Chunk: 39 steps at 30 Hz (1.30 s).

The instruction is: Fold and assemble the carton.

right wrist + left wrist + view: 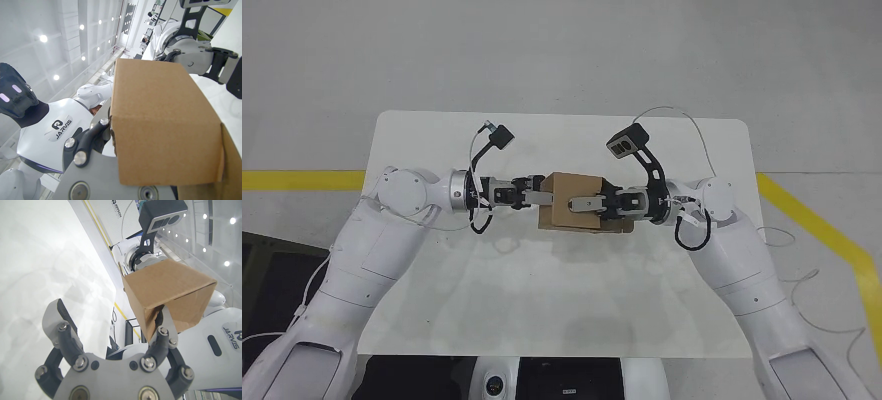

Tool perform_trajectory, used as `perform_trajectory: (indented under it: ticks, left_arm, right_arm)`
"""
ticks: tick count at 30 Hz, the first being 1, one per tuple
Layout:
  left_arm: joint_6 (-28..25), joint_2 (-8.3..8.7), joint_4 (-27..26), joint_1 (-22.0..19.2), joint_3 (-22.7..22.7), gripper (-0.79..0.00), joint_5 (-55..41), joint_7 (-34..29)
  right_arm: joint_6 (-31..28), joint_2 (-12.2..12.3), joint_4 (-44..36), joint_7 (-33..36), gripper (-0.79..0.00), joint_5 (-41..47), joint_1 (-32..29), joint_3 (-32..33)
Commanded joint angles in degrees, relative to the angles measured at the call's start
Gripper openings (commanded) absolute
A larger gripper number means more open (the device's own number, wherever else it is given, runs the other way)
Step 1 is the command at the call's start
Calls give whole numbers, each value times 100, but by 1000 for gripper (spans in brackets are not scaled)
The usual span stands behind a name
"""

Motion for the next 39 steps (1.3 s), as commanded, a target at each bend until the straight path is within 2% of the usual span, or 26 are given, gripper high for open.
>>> perform_trajectory:
  ticks: [1,14,16,22,27,31,39]
  left_arm:
    - [-10,10,35,-2,-61,0,33,53]
    - [-29,62,38,52,-291,0,282,204]
    - [-90,75,35,62,-331,0,316,167]
    - [-202,175,236,103,-791,0,361,274]
    - [-229,246,165,191,-1055,0,271,158]
    - [-334,268,-32,302,-1014,0,370,-43]
    - [-448,234,-204,324,-714,0,692,-10]
  right_arm:
    - [2,0,-1,3,-785,0,1,-1]
    - [2,0,-1,3,-785,0,1,-1]
    - [96,12,-85,-196,-785,-152,-82,9]
    - [368,113,-166,-313,-785,-553,-240,265]
    - [655,186,-256,-330,-785,-817,-337,416]
    - [791,180,-244,-395,-785,-898,-307,325]
    - [771,102,12,-446,-785,-845,-61,35]
